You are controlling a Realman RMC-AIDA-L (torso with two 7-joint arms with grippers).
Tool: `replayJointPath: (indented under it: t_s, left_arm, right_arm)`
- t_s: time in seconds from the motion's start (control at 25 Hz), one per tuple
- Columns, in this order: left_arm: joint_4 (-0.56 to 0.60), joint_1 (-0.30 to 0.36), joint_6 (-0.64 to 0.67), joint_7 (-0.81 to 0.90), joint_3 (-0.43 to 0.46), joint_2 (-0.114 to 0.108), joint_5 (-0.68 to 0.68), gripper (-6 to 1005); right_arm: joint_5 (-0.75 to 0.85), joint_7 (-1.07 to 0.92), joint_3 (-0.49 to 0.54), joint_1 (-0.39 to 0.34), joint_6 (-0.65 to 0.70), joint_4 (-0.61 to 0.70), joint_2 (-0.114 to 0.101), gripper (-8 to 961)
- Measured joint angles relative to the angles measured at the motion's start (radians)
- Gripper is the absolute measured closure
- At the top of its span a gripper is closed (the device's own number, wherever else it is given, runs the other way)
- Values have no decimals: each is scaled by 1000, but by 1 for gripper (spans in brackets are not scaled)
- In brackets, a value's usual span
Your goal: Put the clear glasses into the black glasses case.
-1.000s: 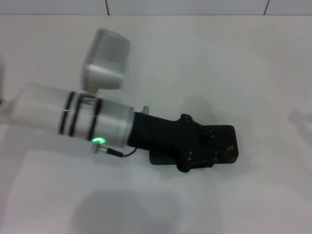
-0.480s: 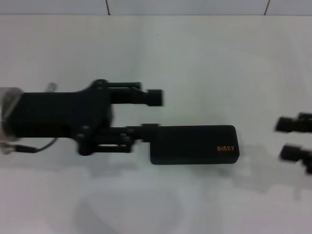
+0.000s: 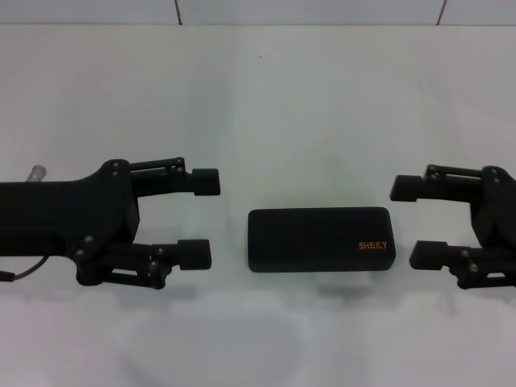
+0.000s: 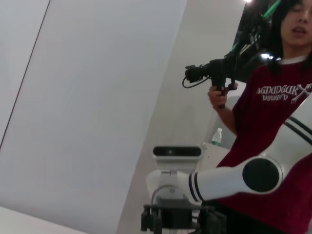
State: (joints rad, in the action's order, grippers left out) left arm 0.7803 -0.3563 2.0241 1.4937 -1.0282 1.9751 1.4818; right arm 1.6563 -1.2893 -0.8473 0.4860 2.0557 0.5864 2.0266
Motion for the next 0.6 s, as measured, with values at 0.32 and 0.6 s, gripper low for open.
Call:
replayJointPath:
  t_s: [0.32, 0.6]
  left_arm:
    - [-75, -16, -4, -78, 3, -1, 45, 154]
    - [-91, -8, -5, -109, 7, -1, 55, 154]
  right_arm:
    - [-32, 1, -83, 52, -51, -65, 1, 230]
    - [-63, 2, -113, 51, -72, -65, 1, 220]
